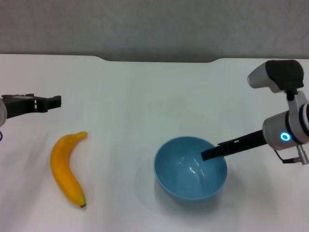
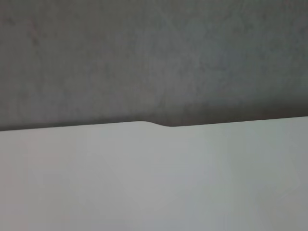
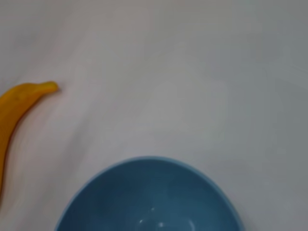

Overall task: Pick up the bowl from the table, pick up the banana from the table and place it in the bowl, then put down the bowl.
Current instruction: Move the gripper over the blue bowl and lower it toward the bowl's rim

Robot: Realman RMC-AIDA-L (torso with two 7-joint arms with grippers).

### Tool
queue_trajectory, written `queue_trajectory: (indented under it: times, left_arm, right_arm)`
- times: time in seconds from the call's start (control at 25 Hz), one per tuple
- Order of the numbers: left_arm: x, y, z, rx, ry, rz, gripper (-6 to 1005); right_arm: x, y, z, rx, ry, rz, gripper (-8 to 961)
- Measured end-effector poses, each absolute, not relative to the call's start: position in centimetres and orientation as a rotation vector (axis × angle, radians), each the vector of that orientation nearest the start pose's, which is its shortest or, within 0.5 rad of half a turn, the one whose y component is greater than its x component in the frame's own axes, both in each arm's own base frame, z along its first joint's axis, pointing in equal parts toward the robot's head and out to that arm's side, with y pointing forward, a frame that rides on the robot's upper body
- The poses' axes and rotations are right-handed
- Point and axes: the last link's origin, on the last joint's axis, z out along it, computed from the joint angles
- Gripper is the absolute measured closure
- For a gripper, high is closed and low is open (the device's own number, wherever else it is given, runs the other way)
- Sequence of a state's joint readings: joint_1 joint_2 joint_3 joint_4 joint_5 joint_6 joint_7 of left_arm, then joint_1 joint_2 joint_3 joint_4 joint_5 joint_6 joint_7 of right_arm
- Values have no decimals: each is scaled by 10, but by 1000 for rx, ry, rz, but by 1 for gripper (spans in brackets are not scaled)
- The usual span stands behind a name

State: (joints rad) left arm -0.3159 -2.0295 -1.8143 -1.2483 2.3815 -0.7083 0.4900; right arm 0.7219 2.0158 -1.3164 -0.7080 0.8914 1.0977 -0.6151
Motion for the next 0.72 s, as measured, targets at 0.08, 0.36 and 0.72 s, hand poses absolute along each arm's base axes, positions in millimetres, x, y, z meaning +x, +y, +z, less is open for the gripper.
queue_trajectory:
  times: [0.08,0.36,0.72]
  left_arm:
    - [-272,393,57,-1905,-1083,-224,207]
    - [-273,393,57,-1908,-1082,-221,206]
    - [-273,393,56,-1908,-1084,-220,205]
  right_arm:
    - [238,393,-45,-2427,1403,-101,223]
    - [242,396,-50,-2410,1396,-123,223]
    - [245,395,-58,-2408,1386,-149,224]
